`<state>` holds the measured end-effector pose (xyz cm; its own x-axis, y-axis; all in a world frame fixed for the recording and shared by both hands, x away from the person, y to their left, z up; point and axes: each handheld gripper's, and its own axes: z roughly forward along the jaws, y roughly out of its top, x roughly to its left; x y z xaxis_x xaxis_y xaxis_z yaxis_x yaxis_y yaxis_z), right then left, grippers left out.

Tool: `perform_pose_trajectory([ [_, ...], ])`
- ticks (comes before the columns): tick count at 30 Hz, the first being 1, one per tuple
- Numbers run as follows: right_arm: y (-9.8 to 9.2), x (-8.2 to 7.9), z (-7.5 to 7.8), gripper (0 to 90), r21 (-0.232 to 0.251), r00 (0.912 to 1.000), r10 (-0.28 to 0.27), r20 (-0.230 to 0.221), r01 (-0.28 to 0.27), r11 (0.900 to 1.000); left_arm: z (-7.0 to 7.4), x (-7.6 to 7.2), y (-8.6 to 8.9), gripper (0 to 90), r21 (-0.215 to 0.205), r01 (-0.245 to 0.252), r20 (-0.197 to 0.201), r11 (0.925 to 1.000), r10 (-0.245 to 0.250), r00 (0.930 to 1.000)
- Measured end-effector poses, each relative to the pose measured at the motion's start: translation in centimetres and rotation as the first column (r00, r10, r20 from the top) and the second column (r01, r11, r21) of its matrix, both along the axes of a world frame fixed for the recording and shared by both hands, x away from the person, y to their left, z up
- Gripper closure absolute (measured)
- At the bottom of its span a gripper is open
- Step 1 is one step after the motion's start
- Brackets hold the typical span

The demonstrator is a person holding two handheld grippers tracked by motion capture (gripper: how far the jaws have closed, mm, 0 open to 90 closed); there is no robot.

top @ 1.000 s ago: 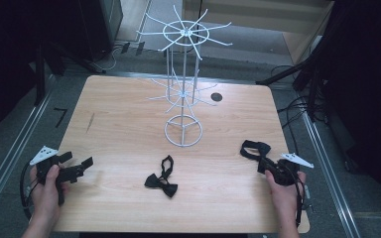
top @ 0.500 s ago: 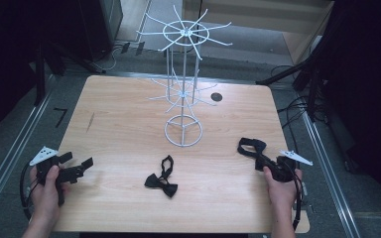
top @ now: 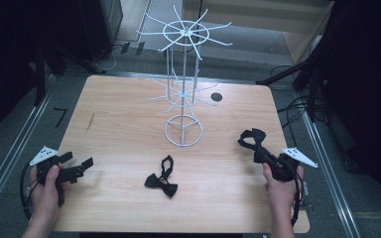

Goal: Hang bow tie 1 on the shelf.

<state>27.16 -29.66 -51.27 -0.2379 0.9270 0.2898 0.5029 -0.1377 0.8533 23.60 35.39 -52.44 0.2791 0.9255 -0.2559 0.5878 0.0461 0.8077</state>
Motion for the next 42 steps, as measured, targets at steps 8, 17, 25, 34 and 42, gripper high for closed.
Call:
perform_pose_trajectory([
  [8,1.1,-0.2,0.7,84.2,0.022,0.9989,0.030,0.035,-0.031,0.999,0.0,0.0,0.0,6.0,-0.002,0.001,-0.003,1.0000,-0.001,1.0000],
  [17,3.0,-0.8,1.8,84.1,0.000,0.9929,0.074,0.094,-0.074,0.997,0.0,0.0,0.1,6.0,-0.005,0.002,-0.002,1.0000,-0.002,1.0000],
  [25,4.6,-1.1,2.4,84.0,-0.022,0.9874,0.109,0.115,-0.107,0.994,0.0,0.0,0.1,6.0,-0.008,-0.001,-0.001,1.0000,0.001,1.0000],
  [34,6.1,-1.6,2.9,83.9,-0.046,0.9790,0.154,0.134,-0.149,0.988,0.0,0.0,0.1,6.0,-0.009,-0.002,-0.001,1.0000,0.002,1.0000],
  [42,6.9,-1.9,3.3,83.9,-0.059,0.9735,0.174,0.148,-0.167,0.984,0.0,0.1,0.1,6.0,-0.009,-0.002,-0.002,1.0000,0.002,1.0000],
])
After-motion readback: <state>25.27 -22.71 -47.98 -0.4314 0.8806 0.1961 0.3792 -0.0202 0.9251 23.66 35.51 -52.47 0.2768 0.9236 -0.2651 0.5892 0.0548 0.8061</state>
